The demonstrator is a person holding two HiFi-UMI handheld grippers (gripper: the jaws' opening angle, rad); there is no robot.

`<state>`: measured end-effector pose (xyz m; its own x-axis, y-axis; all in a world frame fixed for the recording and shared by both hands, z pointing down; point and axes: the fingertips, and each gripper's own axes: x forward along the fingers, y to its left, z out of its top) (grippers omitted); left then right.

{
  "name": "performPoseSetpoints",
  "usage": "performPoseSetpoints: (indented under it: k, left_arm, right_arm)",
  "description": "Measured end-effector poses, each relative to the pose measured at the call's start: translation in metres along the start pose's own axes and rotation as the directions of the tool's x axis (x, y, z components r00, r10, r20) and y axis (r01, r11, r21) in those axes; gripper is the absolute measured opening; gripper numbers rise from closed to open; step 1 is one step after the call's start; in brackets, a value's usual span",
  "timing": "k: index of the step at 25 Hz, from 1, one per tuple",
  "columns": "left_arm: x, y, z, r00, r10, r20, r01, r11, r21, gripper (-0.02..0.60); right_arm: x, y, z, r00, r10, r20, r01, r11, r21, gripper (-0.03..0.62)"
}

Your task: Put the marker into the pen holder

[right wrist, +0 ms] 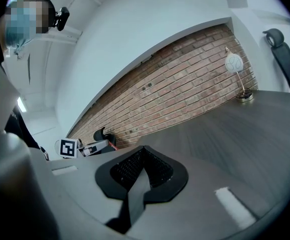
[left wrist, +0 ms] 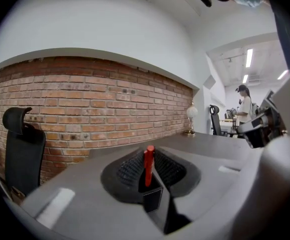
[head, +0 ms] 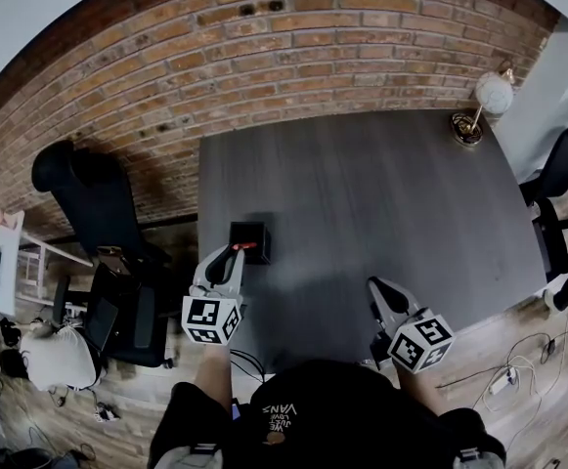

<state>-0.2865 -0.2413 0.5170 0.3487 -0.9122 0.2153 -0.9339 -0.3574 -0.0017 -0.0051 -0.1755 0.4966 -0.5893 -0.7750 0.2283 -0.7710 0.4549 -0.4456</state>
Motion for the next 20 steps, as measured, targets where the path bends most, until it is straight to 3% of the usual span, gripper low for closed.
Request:
performPoseSetpoints:
  k: [20]
  left_arm:
    - [0.014, -0.009, -0.044, 0.995, -0.009, -0.103, 0.009, 1.000, 0.007, 0.118]
  right_arm:
    - [-0.012, -0.006, -0.007, 1.000, -0.018, 0.003, 0.018, 1.000, 0.010, 0.002]
